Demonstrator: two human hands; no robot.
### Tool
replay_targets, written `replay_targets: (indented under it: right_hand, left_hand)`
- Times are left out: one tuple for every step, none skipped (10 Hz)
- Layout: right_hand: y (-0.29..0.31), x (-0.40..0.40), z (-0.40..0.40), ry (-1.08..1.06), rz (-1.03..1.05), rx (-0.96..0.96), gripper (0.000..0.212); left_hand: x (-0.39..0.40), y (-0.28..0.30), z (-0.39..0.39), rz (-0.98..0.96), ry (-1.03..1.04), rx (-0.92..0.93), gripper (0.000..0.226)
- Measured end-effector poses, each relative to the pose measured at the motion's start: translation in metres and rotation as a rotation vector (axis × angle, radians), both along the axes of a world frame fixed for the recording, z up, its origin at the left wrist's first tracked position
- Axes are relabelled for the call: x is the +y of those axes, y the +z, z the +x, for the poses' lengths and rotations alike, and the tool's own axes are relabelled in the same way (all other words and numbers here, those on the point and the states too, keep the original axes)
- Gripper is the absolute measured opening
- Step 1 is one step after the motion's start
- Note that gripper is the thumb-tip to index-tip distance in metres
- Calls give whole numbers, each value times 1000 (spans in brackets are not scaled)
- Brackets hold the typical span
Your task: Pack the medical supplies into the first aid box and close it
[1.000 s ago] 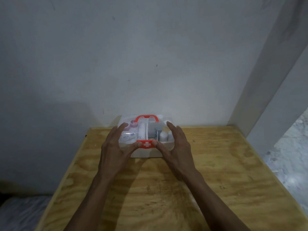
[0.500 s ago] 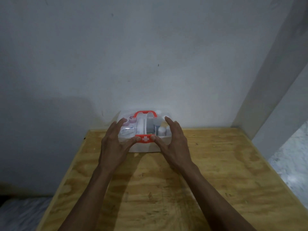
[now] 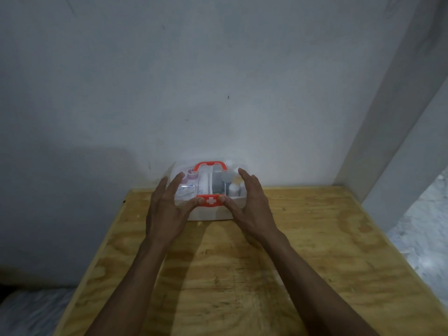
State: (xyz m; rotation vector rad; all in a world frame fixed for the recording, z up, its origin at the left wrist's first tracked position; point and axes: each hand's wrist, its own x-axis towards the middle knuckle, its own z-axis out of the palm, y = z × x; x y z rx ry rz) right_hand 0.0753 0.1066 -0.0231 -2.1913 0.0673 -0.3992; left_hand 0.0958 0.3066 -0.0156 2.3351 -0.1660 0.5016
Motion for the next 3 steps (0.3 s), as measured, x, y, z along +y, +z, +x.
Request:
replay_targets:
  right_hand:
    - [6, -8, -1, 51, -97, 78, 88]
    - [22, -13, -15, 85, -103, 78, 90]
    - [16, -19, -51, 60, -28, -60, 84]
  left_hand:
    - [-8, 1, -7, 149, 116, -62, 73]
    - [-17, 12, -18, 144, 123, -90, 68]
    - [-21, 11, -44, -9, 75, -141, 65]
